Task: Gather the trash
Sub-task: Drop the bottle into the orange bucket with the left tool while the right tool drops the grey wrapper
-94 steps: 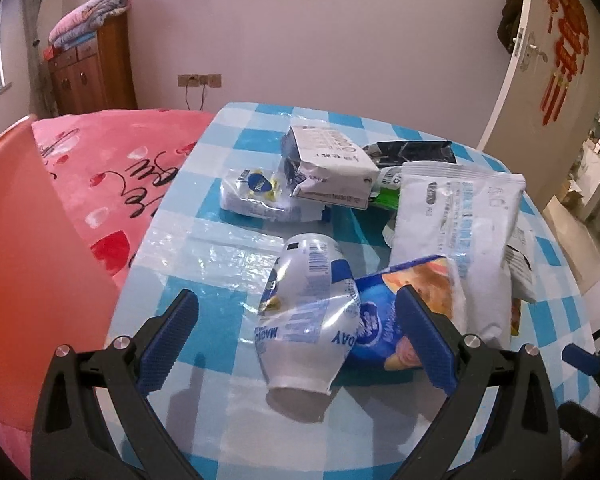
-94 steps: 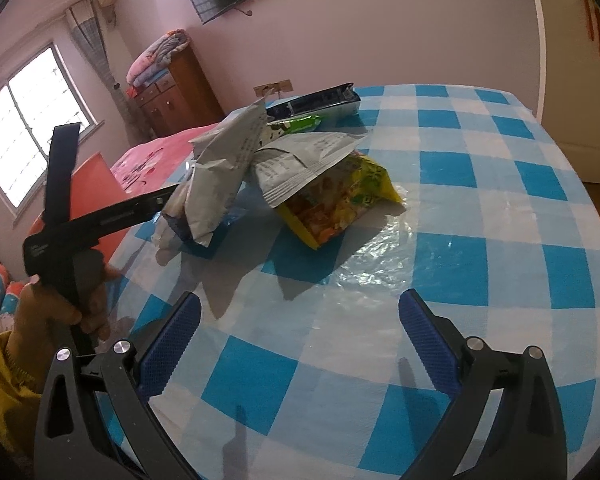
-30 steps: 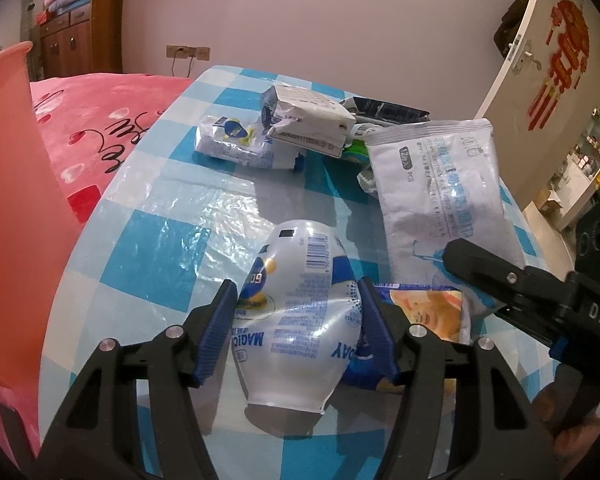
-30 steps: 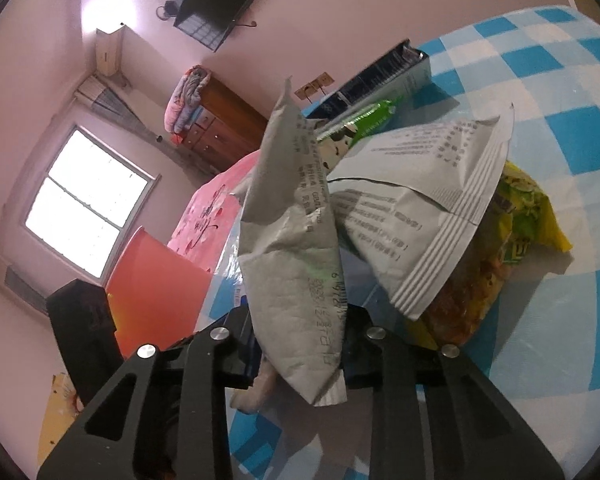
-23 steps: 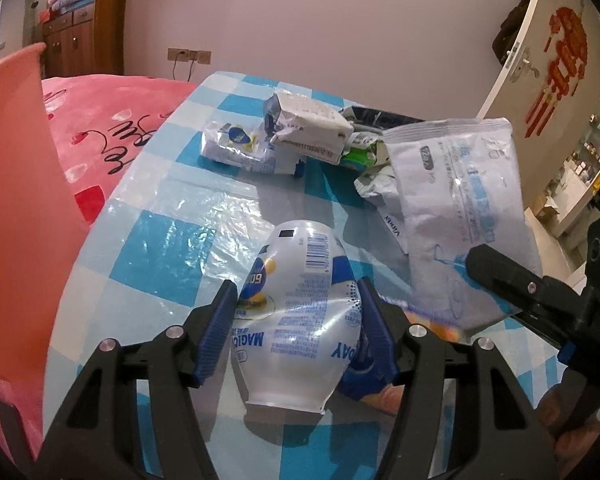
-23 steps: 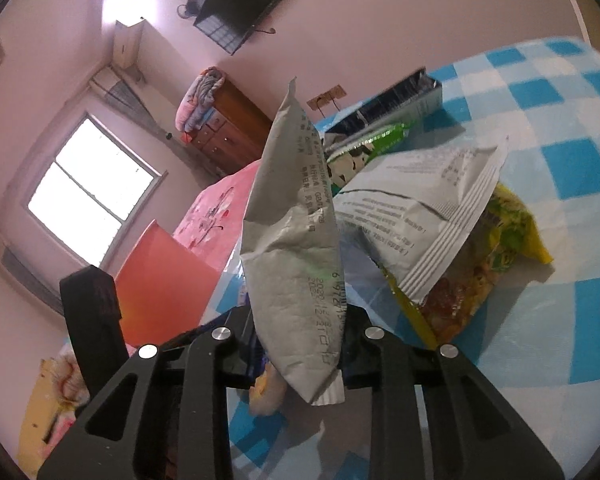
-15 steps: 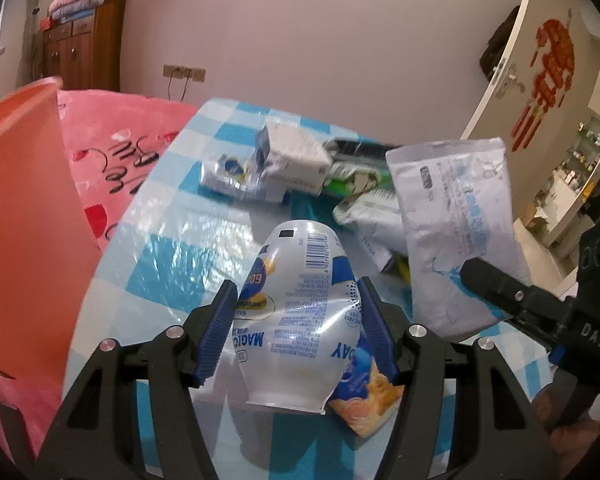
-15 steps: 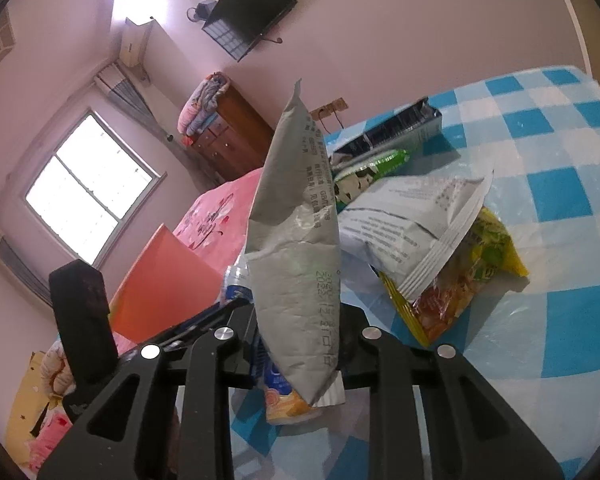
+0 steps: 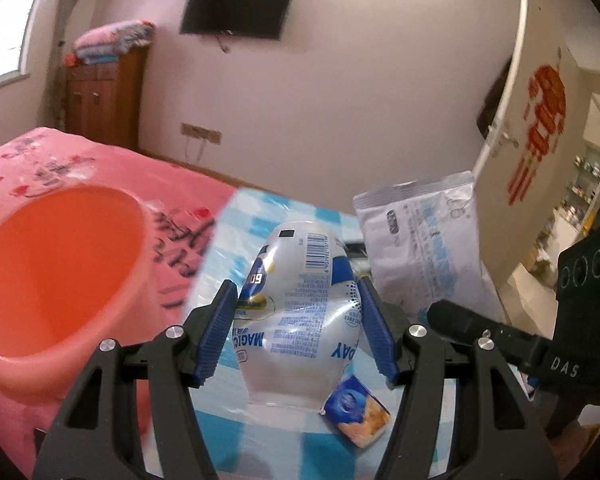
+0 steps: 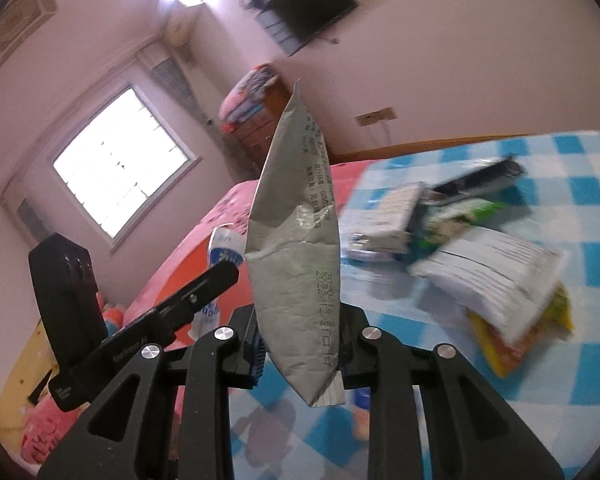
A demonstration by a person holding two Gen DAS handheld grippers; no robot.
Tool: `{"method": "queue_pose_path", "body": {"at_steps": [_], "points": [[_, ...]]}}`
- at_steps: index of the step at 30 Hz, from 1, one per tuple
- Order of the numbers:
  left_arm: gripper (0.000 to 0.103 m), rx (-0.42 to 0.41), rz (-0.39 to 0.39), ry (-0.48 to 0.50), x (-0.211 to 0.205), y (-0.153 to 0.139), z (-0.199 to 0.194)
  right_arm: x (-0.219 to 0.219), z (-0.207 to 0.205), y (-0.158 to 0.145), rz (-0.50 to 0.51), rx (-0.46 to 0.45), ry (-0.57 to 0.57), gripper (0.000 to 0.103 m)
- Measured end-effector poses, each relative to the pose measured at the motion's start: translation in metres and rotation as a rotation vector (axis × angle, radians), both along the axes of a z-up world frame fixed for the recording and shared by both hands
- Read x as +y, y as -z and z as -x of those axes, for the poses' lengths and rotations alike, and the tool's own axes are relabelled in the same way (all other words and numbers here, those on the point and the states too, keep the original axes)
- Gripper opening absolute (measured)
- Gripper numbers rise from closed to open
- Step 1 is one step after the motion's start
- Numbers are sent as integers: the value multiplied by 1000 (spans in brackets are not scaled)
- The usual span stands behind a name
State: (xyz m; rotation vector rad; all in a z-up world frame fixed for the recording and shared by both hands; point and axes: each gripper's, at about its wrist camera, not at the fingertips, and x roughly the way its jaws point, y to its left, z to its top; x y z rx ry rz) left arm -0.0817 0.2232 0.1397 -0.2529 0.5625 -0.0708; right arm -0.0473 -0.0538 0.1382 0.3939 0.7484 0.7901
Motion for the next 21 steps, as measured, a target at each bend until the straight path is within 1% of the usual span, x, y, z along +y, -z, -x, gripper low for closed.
{"method": "queue_pose_path", "body": {"at_steps": [4, 9, 12, 15, 19, 20, 21], "points": [[62, -45, -7, -103, 38, -20, 15, 41, -8, -17, -15, -6, -103, 27], [62, -60, -30, -243, 83, -27, 28, 96, -16, -33, -26, -10, -202, 27], [62, -49, -35, -325, 111, -22, 33, 131, -20, -41, -24, -20, -253, 27], [62, -27, -21, -369, 131, -14, 31, 162, -24, -46, -18, -20, -297, 28], [63, 0, -3, -396, 144, -1, 28, 195, -31, -39, 1, 1, -336, 30], [64, 5, -5, -409, 146, 1, 27, 201, -32, -37, 6, 4, -342, 30], [69, 13, -4, -424, 149, 4, 27, 207, -35, -33, 13, 15, -343, 34]]}}
